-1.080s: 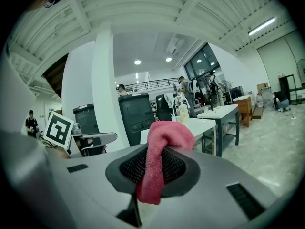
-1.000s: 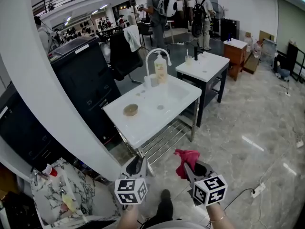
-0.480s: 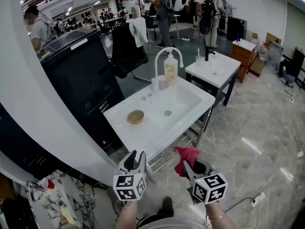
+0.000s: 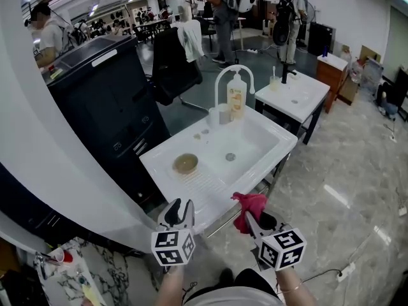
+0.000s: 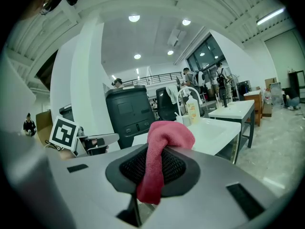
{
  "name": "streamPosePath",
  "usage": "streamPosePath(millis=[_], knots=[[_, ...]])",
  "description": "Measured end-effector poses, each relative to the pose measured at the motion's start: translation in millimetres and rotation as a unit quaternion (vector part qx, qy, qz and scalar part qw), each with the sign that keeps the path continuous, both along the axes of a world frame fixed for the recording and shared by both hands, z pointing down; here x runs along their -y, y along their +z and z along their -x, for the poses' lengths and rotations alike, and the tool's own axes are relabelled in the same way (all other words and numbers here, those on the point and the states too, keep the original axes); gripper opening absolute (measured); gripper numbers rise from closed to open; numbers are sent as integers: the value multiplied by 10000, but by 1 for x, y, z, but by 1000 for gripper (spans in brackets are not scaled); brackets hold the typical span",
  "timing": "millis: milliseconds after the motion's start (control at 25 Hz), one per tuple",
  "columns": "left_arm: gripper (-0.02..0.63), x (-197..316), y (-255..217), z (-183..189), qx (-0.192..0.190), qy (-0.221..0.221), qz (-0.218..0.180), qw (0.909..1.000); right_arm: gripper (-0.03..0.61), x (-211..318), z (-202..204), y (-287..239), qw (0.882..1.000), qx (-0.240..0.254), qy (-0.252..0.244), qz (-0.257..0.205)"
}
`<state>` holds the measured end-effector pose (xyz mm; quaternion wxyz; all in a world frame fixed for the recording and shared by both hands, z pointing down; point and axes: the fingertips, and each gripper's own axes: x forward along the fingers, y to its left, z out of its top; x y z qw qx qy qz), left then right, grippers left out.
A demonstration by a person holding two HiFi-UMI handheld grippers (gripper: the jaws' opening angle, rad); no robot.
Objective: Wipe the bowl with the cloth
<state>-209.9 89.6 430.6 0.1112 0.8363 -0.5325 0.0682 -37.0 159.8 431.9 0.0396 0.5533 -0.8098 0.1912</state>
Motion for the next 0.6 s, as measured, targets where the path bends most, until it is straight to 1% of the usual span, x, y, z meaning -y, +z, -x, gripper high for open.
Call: streamPosePath(millis=[200, 320, 600], knots=[[135, 27, 3, -1, 24, -137, 50, 9999, 64, 27, -8, 1, 10000, 24, -63, 38], [137, 46, 5, -3, 58, -246, 81, 9996, 64, 52, -12, 1, 9999, 72, -148, 42], [140, 103, 6, -6, 121, -706, 122, 9974, 64, 129, -23, -12, 9981, 119, -604, -83]])
